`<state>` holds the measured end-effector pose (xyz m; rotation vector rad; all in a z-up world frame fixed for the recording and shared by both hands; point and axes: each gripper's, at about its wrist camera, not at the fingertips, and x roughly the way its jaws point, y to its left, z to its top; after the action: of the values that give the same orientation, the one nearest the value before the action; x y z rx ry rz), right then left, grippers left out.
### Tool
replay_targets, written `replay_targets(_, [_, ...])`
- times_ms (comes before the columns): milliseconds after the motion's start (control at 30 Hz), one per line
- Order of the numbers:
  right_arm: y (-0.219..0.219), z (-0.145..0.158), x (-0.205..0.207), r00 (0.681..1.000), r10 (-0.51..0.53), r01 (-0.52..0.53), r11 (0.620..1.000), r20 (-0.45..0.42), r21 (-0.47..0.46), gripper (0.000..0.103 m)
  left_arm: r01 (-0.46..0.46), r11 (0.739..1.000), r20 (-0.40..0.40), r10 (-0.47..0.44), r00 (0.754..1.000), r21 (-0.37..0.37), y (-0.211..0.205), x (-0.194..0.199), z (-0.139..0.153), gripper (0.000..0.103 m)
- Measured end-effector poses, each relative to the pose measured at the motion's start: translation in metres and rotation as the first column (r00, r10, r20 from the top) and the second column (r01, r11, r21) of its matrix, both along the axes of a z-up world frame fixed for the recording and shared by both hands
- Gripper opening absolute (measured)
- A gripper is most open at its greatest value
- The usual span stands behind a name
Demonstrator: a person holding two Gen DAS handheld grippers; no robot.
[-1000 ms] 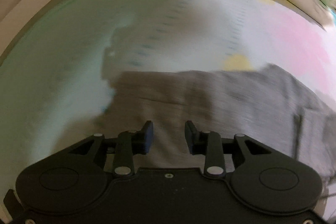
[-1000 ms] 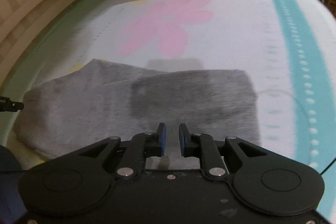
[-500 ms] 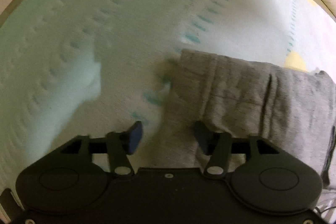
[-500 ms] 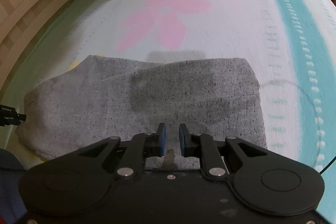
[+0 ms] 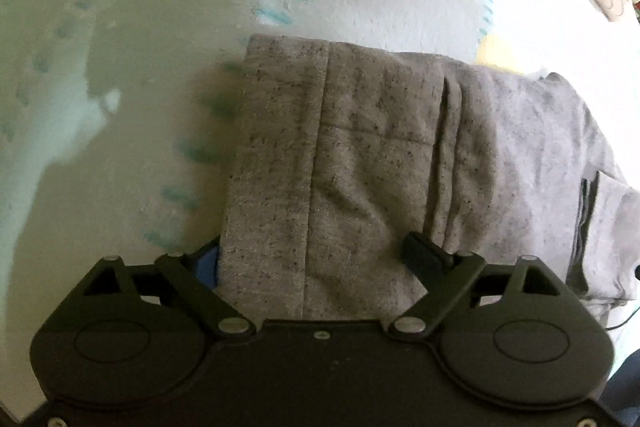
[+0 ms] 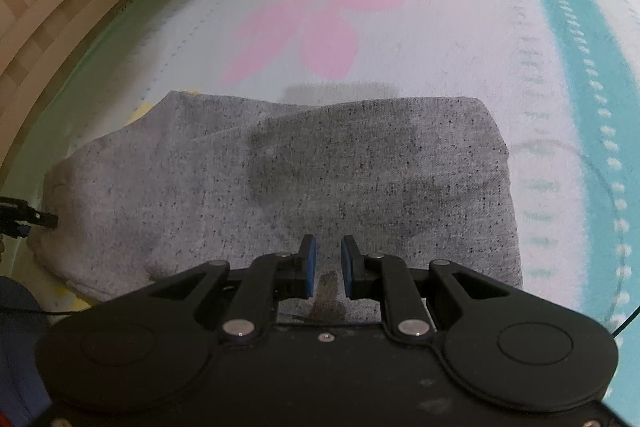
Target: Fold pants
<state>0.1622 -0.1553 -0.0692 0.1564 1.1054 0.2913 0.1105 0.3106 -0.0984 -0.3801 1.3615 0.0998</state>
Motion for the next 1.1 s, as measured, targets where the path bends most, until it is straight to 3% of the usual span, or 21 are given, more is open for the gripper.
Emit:
replay_targets(33, [0.0, 0.0, 0.0, 1.0, -0.002, 0.002, 1.0, 0.0, 0.002, 0.017, -0.002, 1.0, 0.004, 0.002, 1.0, -0.001, -0.001, 0.001, 0.0, 0.09])
replay_targets(100, [-0.001, -0.001, 0.0, 1.0, -0.002, 0.002, 1.0, 0.001, 0.007, 0.017, -0.018, 1.0, 0.03, 0.018, 0.999, 0.001, -0.002, -0.001, 0.003, 0.071])
replay_targets(133, [-0.002, -0.001, 0.0, 1.0, -0.003, 0.003, 1.0, 0.001, 0.009, 0.017, -0.031, 0.999, 0.052, 0.031, 0.998, -0.008, -0.005, -0.007, 0.009, 0.055])
replay_targets(333, [-0.005, 0.001, -0.001, 1.0, -0.005, 0.005, 0.999, 0.007, 0.034, 0.017, -0.056, 0.993, 0.155, 0.04, 0.987, 0.1, -0.036, -0.027, 0.038, 0.028])
replay_targets(600, [-0.015, 0.007, -0.004, 0.998, -0.055, 0.051, 0.993, 0.04, 0.104, 0.017, -0.002, 0.987, 0.288, -0.045, 0.957, 0.162, -0.106, -0.03, 0.106, 0.023])
replay_targets(833, [-0.035, 0.013, -0.005, 0.982, -0.168, 0.152, 0.973, 0.081, 0.174, 0.017, 0.169, 0.977, 0.385, -0.208, 0.899, 0.132, -0.217, -0.008, 0.147, 0.022])
replay_targets(933, [-0.047, 0.016, -0.006, 0.964, -0.242, 0.218, 0.956, 0.107, 0.199, 0.017, 0.259, 0.96, 0.405, -0.28, 0.87, 0.108, -0.275, 0.009, 0.144, 0.022])
replay_targets(1100, [-0.07, 0.014, -0.007, 0.932, -0.349, 0.315, 0.912, 0.096, 0.262, 0.017, 0.377, 0.925, 0.346, -0.369, 0.863, 0.045, -0.362, 0.037, 0.107, 0.014])
